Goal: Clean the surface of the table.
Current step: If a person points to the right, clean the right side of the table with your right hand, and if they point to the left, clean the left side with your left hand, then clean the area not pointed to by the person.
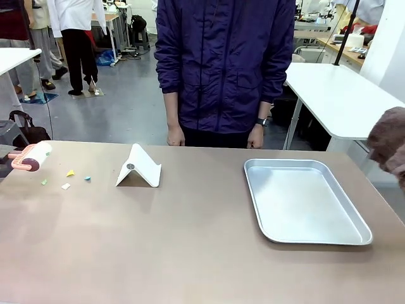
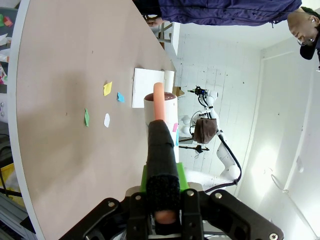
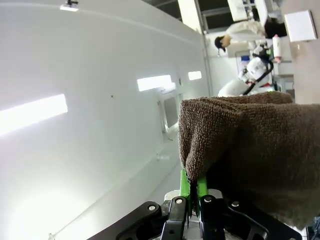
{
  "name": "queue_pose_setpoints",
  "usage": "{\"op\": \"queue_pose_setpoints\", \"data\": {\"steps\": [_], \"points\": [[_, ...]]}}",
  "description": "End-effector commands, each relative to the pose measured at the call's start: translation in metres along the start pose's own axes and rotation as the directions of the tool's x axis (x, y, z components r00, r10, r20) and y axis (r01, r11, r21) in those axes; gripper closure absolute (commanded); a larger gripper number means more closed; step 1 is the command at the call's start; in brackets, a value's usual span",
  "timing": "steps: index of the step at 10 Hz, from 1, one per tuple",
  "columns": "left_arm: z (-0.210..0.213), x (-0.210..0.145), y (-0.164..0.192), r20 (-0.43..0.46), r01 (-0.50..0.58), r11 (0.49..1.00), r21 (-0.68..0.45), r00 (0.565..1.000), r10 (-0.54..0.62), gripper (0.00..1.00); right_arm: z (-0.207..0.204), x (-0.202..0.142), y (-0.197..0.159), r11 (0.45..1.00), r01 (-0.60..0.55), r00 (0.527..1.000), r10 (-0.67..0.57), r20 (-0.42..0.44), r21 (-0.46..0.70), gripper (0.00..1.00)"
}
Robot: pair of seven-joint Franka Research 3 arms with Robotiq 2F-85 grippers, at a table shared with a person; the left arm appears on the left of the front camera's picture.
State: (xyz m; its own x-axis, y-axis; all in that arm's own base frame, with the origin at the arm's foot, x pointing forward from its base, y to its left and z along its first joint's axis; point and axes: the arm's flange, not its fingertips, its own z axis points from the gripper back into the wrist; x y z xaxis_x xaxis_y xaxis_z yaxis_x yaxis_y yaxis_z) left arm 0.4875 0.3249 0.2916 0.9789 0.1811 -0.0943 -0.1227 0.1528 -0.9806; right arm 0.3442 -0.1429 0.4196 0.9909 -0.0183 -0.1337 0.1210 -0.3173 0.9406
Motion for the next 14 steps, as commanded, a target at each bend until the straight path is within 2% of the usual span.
{"op": "queue_pose_setpoints", "data": {"steps": [1,14], "points": [[-0.0005,-0.0038,-0.0024,-0.012,0.016,1.0,0.003,1.0,-0.016,1.0,0.0101,-0.0048,0.0066,1.0,-0.023,0.999,0.023,0.032,0.011,0.94],[-0.0005,-0.0038,-0.0024,-0.012,0.016,1.0,0.003,1.0,-0.016,1.0,0.0101,-0.0048,0.0066,1.0,-0.023,0.999,0.023,0.032,0.011,0.94]]}}
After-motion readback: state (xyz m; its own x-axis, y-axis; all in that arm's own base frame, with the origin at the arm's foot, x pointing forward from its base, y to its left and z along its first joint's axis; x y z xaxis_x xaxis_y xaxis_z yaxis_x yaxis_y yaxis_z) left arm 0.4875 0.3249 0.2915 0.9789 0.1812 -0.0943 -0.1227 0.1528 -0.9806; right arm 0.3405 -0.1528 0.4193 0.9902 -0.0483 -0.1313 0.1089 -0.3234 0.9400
